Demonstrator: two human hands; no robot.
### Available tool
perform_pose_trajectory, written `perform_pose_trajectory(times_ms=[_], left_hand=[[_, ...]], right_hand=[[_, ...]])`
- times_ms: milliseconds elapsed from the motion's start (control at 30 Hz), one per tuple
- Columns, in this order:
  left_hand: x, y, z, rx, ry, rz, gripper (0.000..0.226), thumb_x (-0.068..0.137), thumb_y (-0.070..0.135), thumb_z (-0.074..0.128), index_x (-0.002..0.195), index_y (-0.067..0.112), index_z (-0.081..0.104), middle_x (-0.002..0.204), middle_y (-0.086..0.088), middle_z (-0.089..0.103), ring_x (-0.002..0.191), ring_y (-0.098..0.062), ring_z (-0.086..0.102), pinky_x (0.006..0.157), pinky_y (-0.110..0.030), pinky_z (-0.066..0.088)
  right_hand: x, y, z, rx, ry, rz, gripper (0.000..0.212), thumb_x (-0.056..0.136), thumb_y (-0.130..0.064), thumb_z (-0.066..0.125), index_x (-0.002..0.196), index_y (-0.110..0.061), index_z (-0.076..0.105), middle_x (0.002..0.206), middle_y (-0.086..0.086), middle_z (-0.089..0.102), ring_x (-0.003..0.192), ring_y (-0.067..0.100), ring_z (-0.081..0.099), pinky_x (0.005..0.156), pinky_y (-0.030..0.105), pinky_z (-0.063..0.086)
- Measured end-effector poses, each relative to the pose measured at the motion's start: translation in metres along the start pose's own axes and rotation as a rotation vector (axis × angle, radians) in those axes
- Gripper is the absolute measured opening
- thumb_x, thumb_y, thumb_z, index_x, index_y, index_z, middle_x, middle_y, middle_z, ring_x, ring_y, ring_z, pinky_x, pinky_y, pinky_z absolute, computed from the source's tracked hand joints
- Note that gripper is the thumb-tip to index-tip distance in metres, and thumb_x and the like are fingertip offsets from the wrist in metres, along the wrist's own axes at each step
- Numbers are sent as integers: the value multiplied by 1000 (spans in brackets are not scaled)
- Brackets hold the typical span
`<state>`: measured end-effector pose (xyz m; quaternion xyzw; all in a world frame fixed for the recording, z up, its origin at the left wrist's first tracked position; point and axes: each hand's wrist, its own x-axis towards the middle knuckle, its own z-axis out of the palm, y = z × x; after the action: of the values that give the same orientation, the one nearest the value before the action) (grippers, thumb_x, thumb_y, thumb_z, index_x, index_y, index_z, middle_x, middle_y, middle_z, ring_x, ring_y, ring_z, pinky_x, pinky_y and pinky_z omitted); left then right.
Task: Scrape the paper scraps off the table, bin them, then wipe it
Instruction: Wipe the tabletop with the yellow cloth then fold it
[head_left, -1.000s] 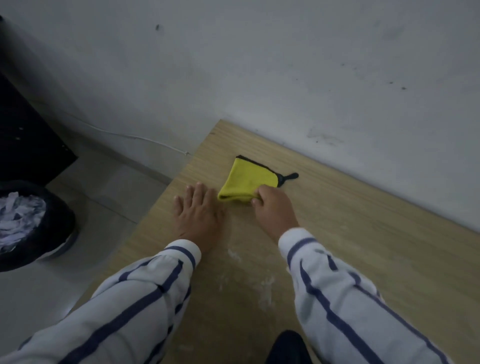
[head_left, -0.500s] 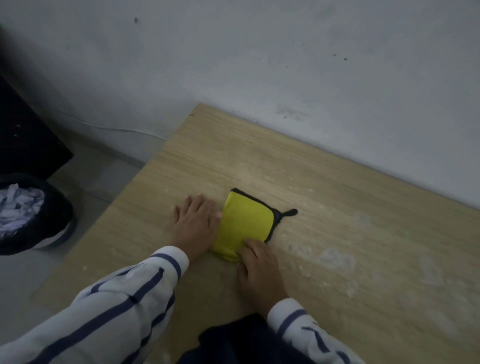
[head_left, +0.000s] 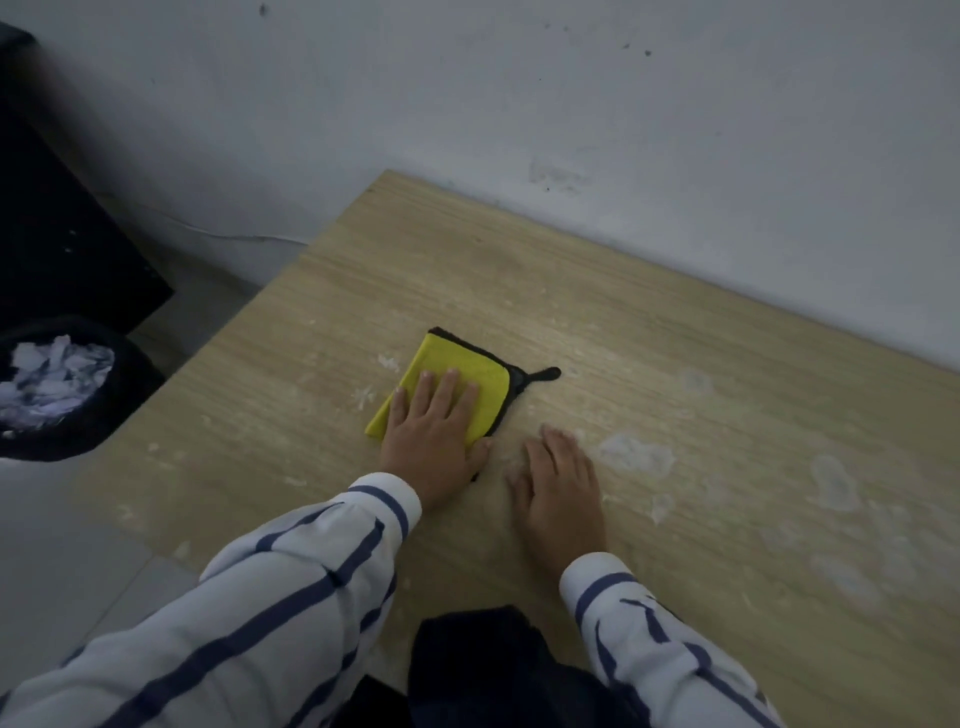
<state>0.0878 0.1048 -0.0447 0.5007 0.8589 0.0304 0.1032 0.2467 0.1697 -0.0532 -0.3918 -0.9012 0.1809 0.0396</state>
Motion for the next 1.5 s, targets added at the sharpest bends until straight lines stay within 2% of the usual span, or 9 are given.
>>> perform_pose_trajectory(times_ms=[167, 367, 500, 667, 833, 1000, 1133, 1333, 1500], left_hand=[[-21, -10, 4, 32, 37, 21, 68, 87, 58, 8, 149, 30, 7, 158, 2, 2, 144, -23, -3, 114, -45, -2], [51, -44, -11, -67, 58, -197, 63, 92, 55, 22, 149, 32, 10, 158, 1, 4, 144, -27, 0, 114, -50, 2], [86, -35, -17, -67, 21, -195, 58, 94, 52, 18, 148, 34, 7, 158, 0, 0, 143, -29, -4, 114, -53, 0], [35, -17, -9, -47, 31, -51, 60, 92, 54, 22, 148, 33, 11, 158, 0, 5, 144, -28, 0, 114, -52, 3], [-18, -51, -5, -34, 20, -128, 66, 91, 62, 19, 148, 33, 5, 158, 0, 0, 144, -26, -5, 114, -48, -2], [50, -64, -16, -71, 50, -278, 65, 90, 60, 22, 148, 32, 12, 158, -3, 5, 143, -31, 1, 113, -53, 1], [96, -35, -19, -80, -11, -195, 63, 92, 56, 20, 149, 30, 8, 158, -2, 1, 143, -30, -3, 114, -53, 0], [24, -20, -3, -27, 77, -92, 65, 90, 58, 26, 147, 29, 17, 157, -5, 13, 143, -32, 7, 113, -53, 5], [76, -74, -20, -77, 76, -297, 64, 91, 58, 23, 148, 29, 13, 158, -4, 7, 143, -31, 3, 113, -52, 3]], right_hand=[[-3, -1, -1, -25, 15, 4, 58, 90, -46, 23, 128, -11, 50, 145, 11, 40, 137, 32, 29, 111, 45, 21], [-1, -4, -2, -65, -13, 14, 62, 89, -49, 16, 136, -18, 40, 150, 6, 30, 142, 27, 17, 113, 41, 11], [12, -7, -4, -74, 4, 39, 63, 88, -51, 17, 136, -18, 39, 150, 8, 30, 142, 28, 17, 113, 40, 8], [24, -10, -4, -93, 6, 91, 64, 86, -50, 19, 132, -13, 45, 145, 13, 38, 138, 32, 27, 112, 45, 17], [24, -12, -5, -138, 11, 96, 60, 87, -48, 26, 126, -10, 52, 138, 16, 47, 132, 35, 37, 108, 48, 25], [31, -9, -4, -145, -9, 77, 62, 88, -50, 20, 130, -12, 46, 144, 15, 39, 137, 34, 27, 112, 46, 18], [45, -11, -6, -141, -25, 87, 62, 89, -51, 19, 139, -16, 32, 153, 10, 23, 143, 28, 11, 115, 43, 7], [53, -12, -4, -145, -27, 104, 71, 86, -56, 11, 140, -14, 32, 153, 11, 24, 142, 30, 13, 115, 47, 9], [52, -15, -9, -174, -74, 106, 71, 87, -56, 12, 143, -15, 27, 154, 9, 20, 143, 29, 10, 114, 42, 2]])
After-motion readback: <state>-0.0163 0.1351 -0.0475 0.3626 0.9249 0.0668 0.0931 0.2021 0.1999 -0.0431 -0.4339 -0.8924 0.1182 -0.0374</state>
